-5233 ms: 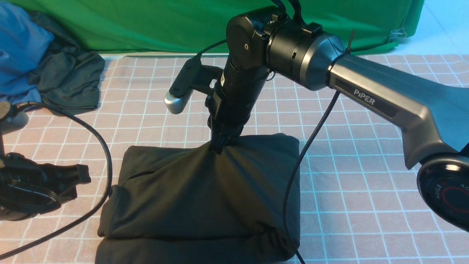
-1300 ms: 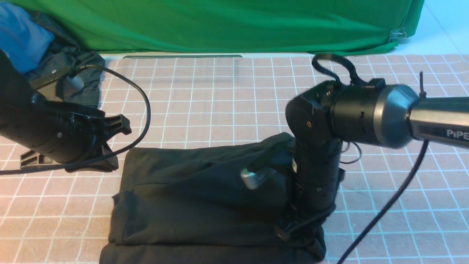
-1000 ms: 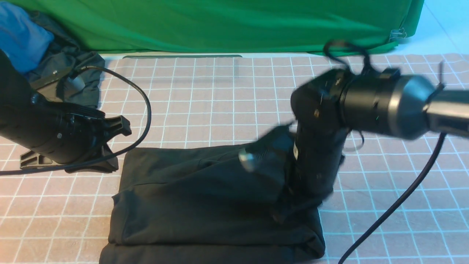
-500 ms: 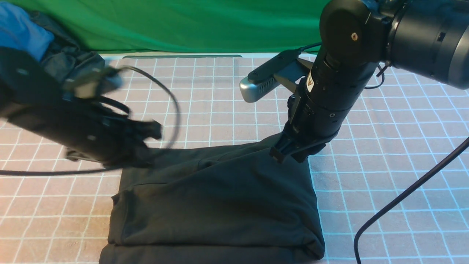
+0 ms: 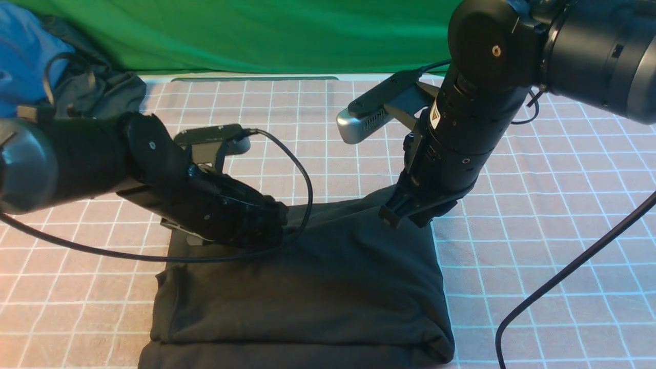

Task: Fold a long-sleeved shirt over a pink coffee tablecloth.

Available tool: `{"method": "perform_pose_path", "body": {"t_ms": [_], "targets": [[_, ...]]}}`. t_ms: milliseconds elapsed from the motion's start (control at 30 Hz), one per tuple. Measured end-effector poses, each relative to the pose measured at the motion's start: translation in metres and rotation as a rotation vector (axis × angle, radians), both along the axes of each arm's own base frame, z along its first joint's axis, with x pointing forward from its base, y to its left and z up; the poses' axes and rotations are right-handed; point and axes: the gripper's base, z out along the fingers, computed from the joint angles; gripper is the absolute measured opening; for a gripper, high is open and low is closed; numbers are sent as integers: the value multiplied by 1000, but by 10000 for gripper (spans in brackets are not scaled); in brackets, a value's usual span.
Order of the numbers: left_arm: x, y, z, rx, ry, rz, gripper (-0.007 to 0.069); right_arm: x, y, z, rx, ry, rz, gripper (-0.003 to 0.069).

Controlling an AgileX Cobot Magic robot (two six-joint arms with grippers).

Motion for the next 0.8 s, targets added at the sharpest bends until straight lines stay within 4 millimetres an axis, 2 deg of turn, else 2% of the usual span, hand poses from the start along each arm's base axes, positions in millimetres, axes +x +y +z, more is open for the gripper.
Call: {"method": "perform_pose_path", "body": {"t_ms": [100, 167, 233, 267, 300, 333, 367, 433, 667, 800], "targets": [[-2, 0, -5, 15, 29, -39, 484, 1, 1, 0, 9, -13, 0, 70], [-3, -1, -7, 25, 41, -67, 440, 2, 1, 1, 13, -20, 2, 70], [-3, -1, -9, 29, 49, -78, 351, 2, 1, 1, 14, -23, 8, 70], [-3, -1, -9, 29, 50, -80, 331, 2, 1, 1, 14, -25, 10, 70], [-4, -1, -9, 31, 52, -86, 252, 2, 1, 1, 13, -26, 15, 70], [-3, -1, -9, 32, 51, -90, 227, 2, 1, 1, 13, -27, 18, 70], [-3, -1, -8, 34, 50, -96, 126, 2, 1, 1, 13, -28, 20, 70], [0, -2, -4, 34, 43, -103, 48, 2, 2, 1, 14, -29, 21, 71], [6, -4, 18, 37, 18, -140, 28, 3, 2, 1, 14, -33, 22, 78], [6, -3, 20, 54, 23, -135, 29, 3, 2, 1, 19, -40, 23, 83]]}}
